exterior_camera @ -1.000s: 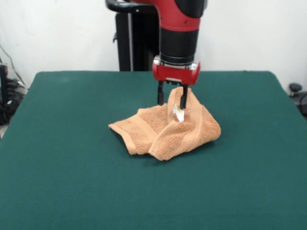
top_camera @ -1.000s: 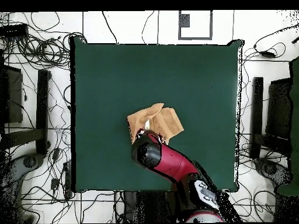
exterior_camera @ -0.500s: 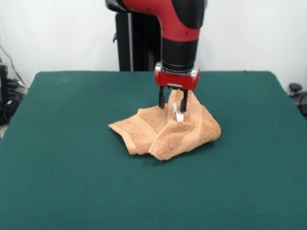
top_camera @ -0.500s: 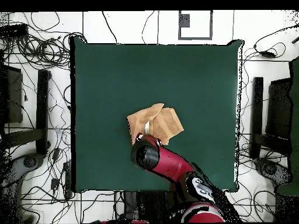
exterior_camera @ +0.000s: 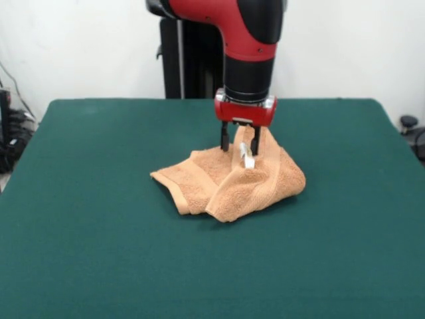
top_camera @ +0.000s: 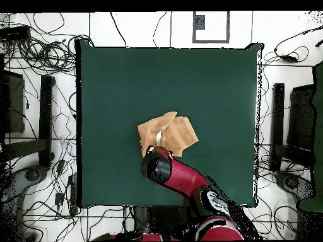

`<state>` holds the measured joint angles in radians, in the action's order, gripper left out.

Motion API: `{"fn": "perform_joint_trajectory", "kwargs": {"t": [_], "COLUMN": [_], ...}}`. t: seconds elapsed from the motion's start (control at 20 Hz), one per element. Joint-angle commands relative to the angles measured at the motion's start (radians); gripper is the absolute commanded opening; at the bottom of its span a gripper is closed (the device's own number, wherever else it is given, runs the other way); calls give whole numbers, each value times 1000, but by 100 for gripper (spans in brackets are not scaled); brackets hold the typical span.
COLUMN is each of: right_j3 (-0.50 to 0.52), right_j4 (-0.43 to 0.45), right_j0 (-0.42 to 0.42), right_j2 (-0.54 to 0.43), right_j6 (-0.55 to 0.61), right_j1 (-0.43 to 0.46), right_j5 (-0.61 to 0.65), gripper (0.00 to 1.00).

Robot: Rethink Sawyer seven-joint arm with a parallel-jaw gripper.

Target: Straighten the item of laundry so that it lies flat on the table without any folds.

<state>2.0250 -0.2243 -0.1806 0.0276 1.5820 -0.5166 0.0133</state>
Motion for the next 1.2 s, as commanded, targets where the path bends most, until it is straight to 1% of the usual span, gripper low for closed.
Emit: {"fn": "perform_joint_trajectory", "kwargs": {"t": [0.05, 0.55, 0.8, 0.9, 1.2], "right_j3": [-10, -11, -17, -26, -9], "right_j4": [32, 59, 80, 100, 138], "right_j0": [-12, -14, -18, -16, -50], "right_j2": [-129, -131, -138, -139, -168], "right_j6": [178, 168, 165, 146, 172], "right_j1": [23, 27, 31, 33, 36], "right_j5": [-22, -35, -40, -30, -82], "gripper": [100, 100, 100, 100, 100]}}
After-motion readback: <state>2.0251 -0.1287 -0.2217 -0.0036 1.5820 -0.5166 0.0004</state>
